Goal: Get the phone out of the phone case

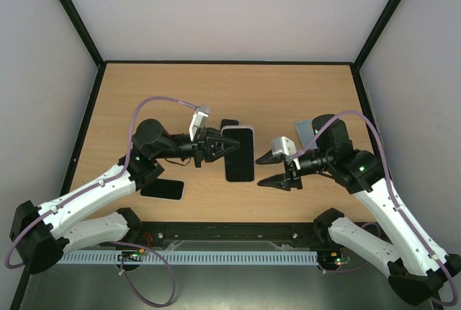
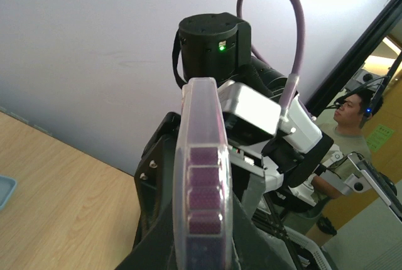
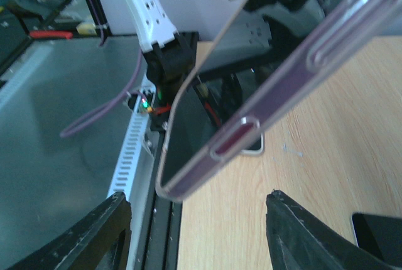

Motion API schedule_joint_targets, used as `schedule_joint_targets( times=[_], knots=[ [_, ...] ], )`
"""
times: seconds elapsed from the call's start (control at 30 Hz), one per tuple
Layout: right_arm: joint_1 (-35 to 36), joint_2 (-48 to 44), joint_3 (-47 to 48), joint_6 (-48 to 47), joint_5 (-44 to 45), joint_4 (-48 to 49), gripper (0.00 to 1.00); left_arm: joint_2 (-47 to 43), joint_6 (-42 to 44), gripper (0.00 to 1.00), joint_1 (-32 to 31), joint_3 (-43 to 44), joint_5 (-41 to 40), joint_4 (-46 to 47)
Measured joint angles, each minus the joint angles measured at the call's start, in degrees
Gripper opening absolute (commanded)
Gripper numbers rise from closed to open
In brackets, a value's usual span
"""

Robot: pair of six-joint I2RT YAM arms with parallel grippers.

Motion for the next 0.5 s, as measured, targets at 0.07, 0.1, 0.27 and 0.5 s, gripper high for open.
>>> schedule_joint_targets(
  times=[0.07, 0.1, 0.27, 0.5],
  knots=[
    [0.17, -0.44, 0.02, 1.44, -0.83, 0.85, 0.56, -0.02, -0.04, 0.03, -0.11, 0.00, -0.02, 0.50],
    [0.22, -0.46, 0.02, 1.92, -1.07, 1.01, 0.57, -0.04, -0.09, 0.02, -0.20, 0.00, -0.04, 0.70],
    [0.31, 0.66, 0.02, 1.77, -1.31, 0.74, 0.55, -0.02, -0.94, 0.03, -0.26, -0.17, -0.02, 1.92],
    [0.87, 2.32, 0.02, -0.90, -1.29, -0.28, 0.40, 0.20, -2.27, 0.02, -0.35, -0.55, 0.31, 3.87]
  ],
)
